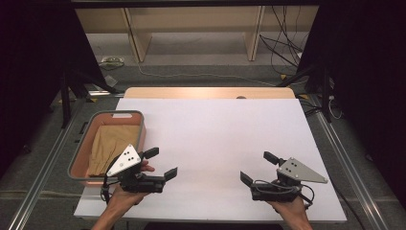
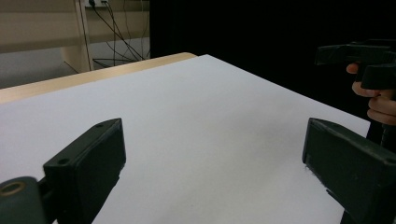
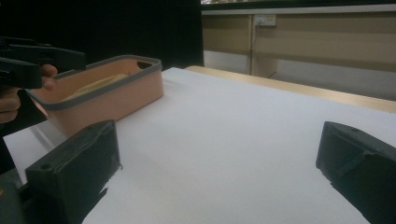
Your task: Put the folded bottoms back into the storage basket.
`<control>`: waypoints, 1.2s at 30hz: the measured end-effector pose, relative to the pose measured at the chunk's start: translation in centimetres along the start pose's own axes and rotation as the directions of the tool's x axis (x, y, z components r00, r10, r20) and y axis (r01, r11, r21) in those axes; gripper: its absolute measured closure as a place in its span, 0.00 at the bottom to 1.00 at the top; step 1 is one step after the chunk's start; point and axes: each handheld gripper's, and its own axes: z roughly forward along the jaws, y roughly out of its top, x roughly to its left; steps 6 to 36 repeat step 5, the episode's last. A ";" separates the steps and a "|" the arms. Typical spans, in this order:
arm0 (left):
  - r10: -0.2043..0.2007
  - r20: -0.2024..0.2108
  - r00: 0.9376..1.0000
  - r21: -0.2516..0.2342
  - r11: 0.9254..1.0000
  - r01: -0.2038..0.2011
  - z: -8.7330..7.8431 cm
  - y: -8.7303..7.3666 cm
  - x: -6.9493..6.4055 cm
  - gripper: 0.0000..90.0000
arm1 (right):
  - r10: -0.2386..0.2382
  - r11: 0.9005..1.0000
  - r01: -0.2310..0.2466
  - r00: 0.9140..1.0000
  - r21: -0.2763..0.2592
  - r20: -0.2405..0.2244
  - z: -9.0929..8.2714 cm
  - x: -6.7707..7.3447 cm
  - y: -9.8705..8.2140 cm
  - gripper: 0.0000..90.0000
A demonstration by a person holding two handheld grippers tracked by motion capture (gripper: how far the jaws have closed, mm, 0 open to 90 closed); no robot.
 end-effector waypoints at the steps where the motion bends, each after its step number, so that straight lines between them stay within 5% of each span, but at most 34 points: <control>1: -0.001 0.000 1.000 0.001 1.000 0.001 0.0 0.0 0.0 0.07 | 0.000 1.000 0.000 1.000 0.001 0.000 0.0 0.0 0.0 0.00; 36: -0.004 -0.001 1.000 0.002 1.000 0.004 0.1 0.0 0.0 0.07 | 0.001 1.000 -0.001 1.000 0.004 0.002 0.0 0.0 0.0 0.00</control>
